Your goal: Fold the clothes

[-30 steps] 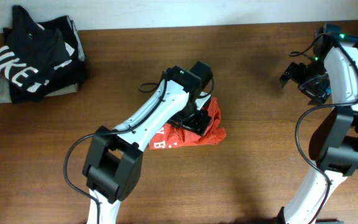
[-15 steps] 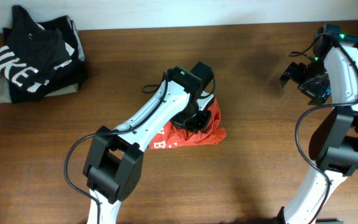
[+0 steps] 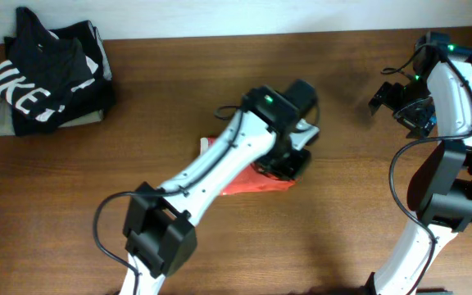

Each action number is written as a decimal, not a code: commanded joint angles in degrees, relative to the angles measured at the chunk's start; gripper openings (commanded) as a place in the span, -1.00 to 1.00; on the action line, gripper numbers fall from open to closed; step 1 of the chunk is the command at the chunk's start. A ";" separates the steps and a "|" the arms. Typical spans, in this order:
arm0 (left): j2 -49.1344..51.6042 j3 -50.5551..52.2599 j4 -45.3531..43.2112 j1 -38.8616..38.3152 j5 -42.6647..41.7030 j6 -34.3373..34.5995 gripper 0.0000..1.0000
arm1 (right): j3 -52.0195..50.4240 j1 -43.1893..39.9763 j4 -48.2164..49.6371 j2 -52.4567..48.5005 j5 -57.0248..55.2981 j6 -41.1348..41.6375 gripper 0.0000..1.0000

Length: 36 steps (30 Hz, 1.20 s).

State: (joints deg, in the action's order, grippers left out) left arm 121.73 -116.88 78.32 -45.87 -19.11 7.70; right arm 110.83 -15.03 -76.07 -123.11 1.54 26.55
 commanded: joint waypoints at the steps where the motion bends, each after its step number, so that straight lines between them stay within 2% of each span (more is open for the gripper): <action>1: 1.64 4.39 -4.13 -3.23 -0.83 -0.92 -0.95 | 0.98 0.00 -0.02 -0.04 -0.28 -0.13 0.97; 2: 2.19 5.49 -5.01 -3.78 -0.81 -0.92 -0.61 | 0.98 0.00 -0.02 -0.04 -0.28 -0.15 0.97; 3: 2.89 6.34 -5.53 -4.15 -0.83 -0.92 -0.38 | 0.98 0.00 -0.02 -0.04 -0.31 -0.15 0.98; 6: 4.28 6.91 -5.44 -4.35 -0.59 -0.96 -0.16 | 0.98 0.00 -0.02 -0.04 -0.28 -0.15 0.97; 10: 4.26 3.04 -4.20 -3.69 0.39 -4.11 -0.14 | 0.98 0.00 -0.02 -0.04 -0.28 -0.15 0.97; 12: 4.26 -1.66 -1.68 -1.95 5.14 -2.95 -0.12 | 0.98 0.00 -0.02 -0.04 -0.28 -0.15 0.97; 13: 4.26 -3.37 -0.48 -0.70 8.37 -0.83 -0.04 | 0.98 0.00 -0.02 -0.04 -0.28 -0.15 0.97; 15: 4.26 -4.09 0.33 2.16 9.01 -0.42 0.18 | 0.98 0.00 -0.02 -0.04 -0.31 -0.15 0.97; 16: 4.59 -3.85 0.35 4.20 8.85 -0.42 0.19 | 0.98 0.00 -0.02 -0.04 -0.28 -0.15 0.97; 20: 8.22 -3.85 -0.83 7.69 4.59 -0.48 0.18 | 0.98 0.00 -0.02 -0.04 -0.28 -0.15 0.97; 21: 10.01 -3.85 -1.64 7.67 2.21 -0.50 0.08 | 0.98 0.00 -0.02 -0.04 -0.28 -0.15 0.97; 23: 12.33 -3.85 -3.63 7.15 -2.86 -1.20 0.04 | 0.98 0.00 -0.02 -0.04 -0.31 -0.15 0.97; 27: 12.63 -3.85 -6.58 6.38 -2.97 -1.14 0.04 | 0.98 0.00 -0.02 -0.04 -0.28 -0.13 0.97; 28: 12.63 -3.85 -6.84 6.38 -2.97 -1.14 -0.04 | 0.98 0.00 -0.02 -0.04 -0.28 -0.15 0.98; 30: 12.63 -3.85 -8.33 6.38 -2.95 -1.14 -0.53 | 0.98 0.00 -0.02 -0.04 -0.28 -0.13 0.97; 32: 12.63 -3.85 -10.23 6.38 -2.99 -1.11 -0.87 | 0.98 0.00 -0.02 -0.04 -0.31 -0.15 0.98; 33: 12.63 -3.87 -10.84 6.38 -2.93 -1.11 -0.97 | 0.98 0.00 -0.02 -0.04 -0.28 -0.15 0.97; 36: 12.63 -3.87 -12.85 6.38 -2.58 -1.11 -0.99 | 0.98 0.00 -0.02 -0.04 -0.28 -0.15 0.97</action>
State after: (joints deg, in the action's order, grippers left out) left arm 134.65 -120.03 66.87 -39.46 -21.17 6.90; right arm 110.83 -15.03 -76.07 -123.11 1.52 26.55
